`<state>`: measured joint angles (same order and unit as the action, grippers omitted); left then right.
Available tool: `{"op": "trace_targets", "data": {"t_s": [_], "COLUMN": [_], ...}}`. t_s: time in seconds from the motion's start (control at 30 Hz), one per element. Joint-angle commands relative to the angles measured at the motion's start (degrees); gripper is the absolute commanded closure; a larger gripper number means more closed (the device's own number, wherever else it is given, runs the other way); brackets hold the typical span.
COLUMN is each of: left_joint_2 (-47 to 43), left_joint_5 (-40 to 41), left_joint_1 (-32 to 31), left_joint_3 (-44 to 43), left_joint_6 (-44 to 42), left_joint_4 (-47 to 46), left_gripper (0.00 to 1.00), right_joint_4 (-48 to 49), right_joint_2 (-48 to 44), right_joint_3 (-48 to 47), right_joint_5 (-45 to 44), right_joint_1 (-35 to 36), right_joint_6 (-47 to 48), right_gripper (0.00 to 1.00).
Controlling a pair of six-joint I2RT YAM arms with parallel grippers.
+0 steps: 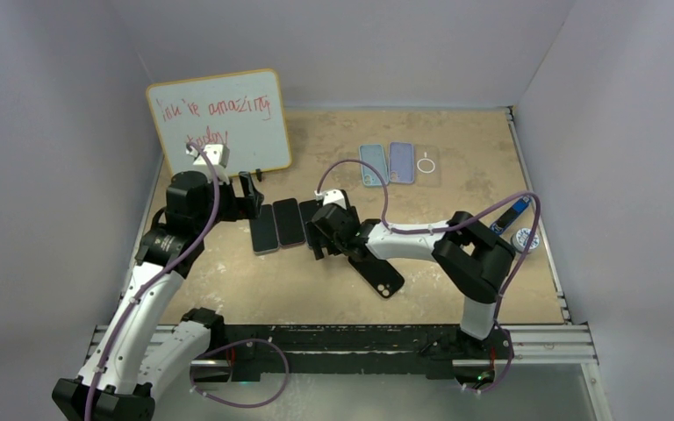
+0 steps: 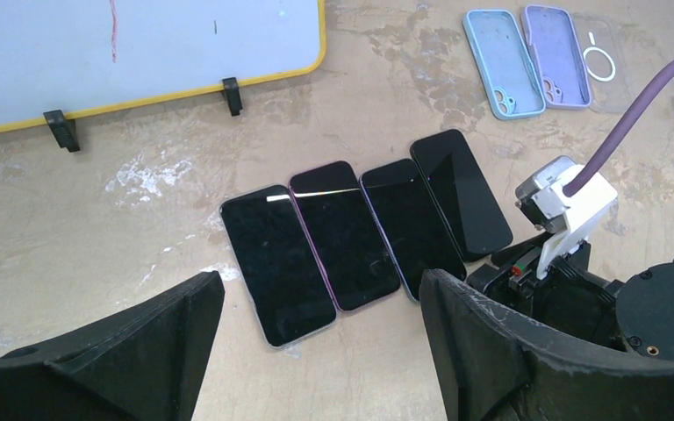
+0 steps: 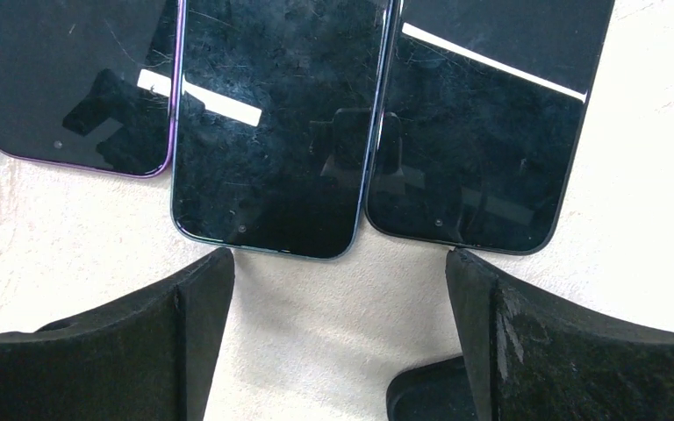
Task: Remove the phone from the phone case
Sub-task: Adjust the phone at the center of the board.
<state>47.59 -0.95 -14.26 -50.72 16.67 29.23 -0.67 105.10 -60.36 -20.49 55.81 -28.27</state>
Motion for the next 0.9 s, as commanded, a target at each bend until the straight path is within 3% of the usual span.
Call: {"op": "trace_targets", "data": {"t_s": [0.0, 0.33, 0.43, 0.6, 0.87], "left_joint_2": [-1.4, -4.2, -4.7, -5.5, -8.7], "left_joint_5": [2.5, 6.5, 6.6, 7.6, 17.0], "left_joint_1": [0.4, 0.4, 0.4, 0.3, -0.4], "left_joint_3": [-0.3, -0.3, -0.3, -0.4, -0.2], "left_joint_6": [-1.8, -2.4, -2.4, -2.4, -1.4], "left_joint_4": [-1.0, -0.2, -0.3, 0.1, 1.4], "left_gripper": [0.14, 0.13, 0.13, 0.11, 0.04], "right_joint_4": [0.5, -8.4, -6.4, -2.3, 0.0], "right_joint_2": [-2.8, -18.5, -21.0, -16.7, -8.8], "right_joint_3": [1.2, 7.9, 9.7, 6.6, 2.7], "right_joint_5": [1.7, 2.0, 6.6, 16.6, 21.0], "right_joint_1": [-0.3, -1.2, -1.3, -0.7, 0.7], "right_joint_6": [-1.4, 3.0, 5.3, 6.2, 5.6], "right_gripper": [0.09, 0.10, 0.14, 0.14, 0.14]}}
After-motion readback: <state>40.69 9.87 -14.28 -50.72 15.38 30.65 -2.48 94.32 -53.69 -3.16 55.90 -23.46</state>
